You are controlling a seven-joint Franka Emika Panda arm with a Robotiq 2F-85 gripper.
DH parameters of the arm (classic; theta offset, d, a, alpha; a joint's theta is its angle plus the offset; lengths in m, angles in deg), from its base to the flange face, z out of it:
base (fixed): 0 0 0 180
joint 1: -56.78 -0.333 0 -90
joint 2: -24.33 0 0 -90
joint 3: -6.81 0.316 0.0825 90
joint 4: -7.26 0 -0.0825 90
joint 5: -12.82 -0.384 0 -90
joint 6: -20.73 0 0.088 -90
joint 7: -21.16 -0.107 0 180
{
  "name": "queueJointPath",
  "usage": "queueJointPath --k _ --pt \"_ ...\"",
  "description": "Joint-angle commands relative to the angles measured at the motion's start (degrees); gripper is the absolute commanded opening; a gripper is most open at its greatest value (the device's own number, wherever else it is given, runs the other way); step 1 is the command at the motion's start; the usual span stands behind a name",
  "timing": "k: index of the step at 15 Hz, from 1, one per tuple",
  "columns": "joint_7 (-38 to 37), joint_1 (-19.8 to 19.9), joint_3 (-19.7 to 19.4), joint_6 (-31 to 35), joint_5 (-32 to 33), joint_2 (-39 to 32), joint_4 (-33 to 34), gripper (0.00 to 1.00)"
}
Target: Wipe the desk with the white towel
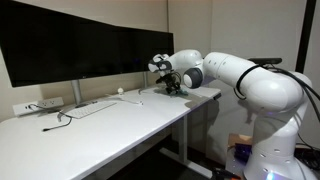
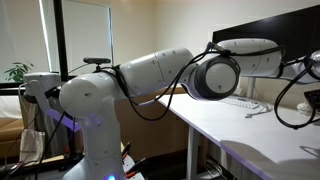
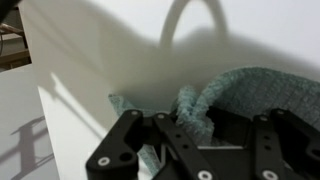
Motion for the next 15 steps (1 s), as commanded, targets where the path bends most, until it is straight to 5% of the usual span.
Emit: queueJointPath --k 1,8,15 --pt "-0.2 0.6 -0.2 -0.1 0.0 -0.7 -1.2 0.07" --pt "1.1 -2.3 -0.4 -1.4 0.9 -1.6 -1.8 0.07" --pt "0.4 -10.5 0.7 -5.0 0.5 -1.4 -2.3 0.07"
